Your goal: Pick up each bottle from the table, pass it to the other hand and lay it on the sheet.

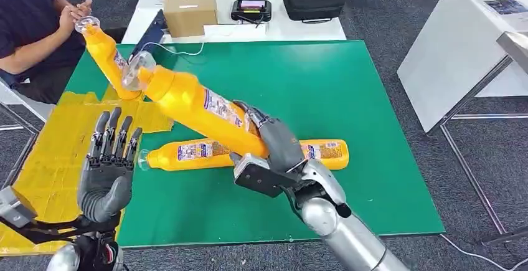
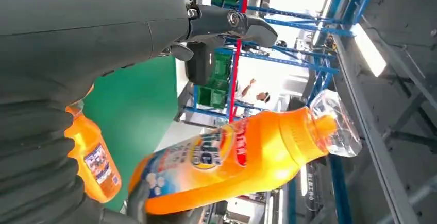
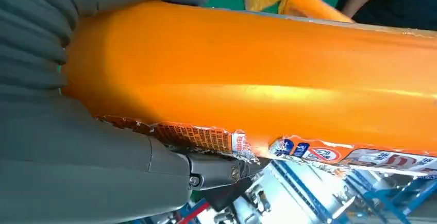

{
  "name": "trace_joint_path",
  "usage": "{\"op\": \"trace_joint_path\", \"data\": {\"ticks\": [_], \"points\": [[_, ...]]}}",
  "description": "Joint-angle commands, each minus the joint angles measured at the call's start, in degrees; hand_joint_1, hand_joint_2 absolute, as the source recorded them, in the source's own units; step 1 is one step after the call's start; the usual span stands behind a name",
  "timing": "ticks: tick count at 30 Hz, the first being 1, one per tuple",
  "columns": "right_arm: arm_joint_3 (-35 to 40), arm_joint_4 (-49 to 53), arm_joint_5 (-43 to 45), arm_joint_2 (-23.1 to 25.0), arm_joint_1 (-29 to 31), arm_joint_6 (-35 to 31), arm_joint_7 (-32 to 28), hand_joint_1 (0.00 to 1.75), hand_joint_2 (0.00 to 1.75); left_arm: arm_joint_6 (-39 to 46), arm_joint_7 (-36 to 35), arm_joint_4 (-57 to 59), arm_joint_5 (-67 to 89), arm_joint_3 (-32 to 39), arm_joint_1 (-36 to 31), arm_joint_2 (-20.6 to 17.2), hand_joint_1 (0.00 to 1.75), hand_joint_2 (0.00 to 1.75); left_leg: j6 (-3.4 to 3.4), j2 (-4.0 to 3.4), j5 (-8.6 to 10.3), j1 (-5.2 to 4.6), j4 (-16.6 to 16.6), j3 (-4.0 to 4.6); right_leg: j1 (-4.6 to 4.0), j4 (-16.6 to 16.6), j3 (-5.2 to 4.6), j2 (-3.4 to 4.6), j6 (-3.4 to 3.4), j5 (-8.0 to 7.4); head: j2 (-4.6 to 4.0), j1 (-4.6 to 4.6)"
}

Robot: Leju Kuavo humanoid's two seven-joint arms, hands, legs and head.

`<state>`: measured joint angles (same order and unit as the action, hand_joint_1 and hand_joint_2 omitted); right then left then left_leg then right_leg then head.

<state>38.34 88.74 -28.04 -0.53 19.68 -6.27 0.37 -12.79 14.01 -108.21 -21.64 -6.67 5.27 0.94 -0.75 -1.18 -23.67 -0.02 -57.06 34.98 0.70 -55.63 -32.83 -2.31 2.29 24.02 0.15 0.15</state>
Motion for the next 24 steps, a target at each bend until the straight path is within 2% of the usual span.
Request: {"op": "trace_joint_path", "data": {"ticks": [1,4,12,16,24], "points": [[2.5,-0.6,0.1,-0.6,1.2,0.1,-0.1,1.75,1.75,0.1,-0.1,1.1,0.2,-0.8,-0.3,0.4,0.0,1.75,0.05,0.07,-0.09,0.05,0.0,-0.2,-0.02,0.0,0.22,0.17,-0.07,0.08,0.0,0.0],[4.3,-1.3,-0.3,0.2,1.4,1.0,-0.2,1.75,1.75,-0.1,0.0,0.8,0.2,-0.4,0.4,0.6,0.0,1.75,0.04,0.03,-0.07,0.04,0.0,-0.13,-0.01,0.0,0.14,0.17,-0.06,0.06,0.0,0.0],[16.0,-4.1,-4.1,2.4,2.4,3.6,0.3,1.75,1.75,2.1,0.4,2.8,3.8,-0.3,0.6,1.7,0.0,1.75,0.06,-0.03,-0.09,0.04,0.1,-0.23,-0.01,0.1,0.21,0.25,-0.09,0.07,0.0,0.0],[17.7,-8.2,-3.2,3.6,5.2,5.2,1.6,1.75,1.75,2.2,-1.1,5.5,1.6,0.4,-0.2,1.9,0.0,1.75,0.04,-0.04,-0.04,0.04,0.1,-0.15,-0.03,0.0,0.13,0.22,-0.07,0.04,0.0,0.02],[19.7,-9.2,-3.2,4.0,5.1,5.6,1.6,1.75,1.75,1.3,-1.0,5.1,1.5,0.3,1.1,1.6,0.0,1.75,0.09,0.05,-0.07,0.08,0.1,-0.26,-0.05,0.1,0.28,0.24,-0.11,0.11,0.0,0.02]]}}
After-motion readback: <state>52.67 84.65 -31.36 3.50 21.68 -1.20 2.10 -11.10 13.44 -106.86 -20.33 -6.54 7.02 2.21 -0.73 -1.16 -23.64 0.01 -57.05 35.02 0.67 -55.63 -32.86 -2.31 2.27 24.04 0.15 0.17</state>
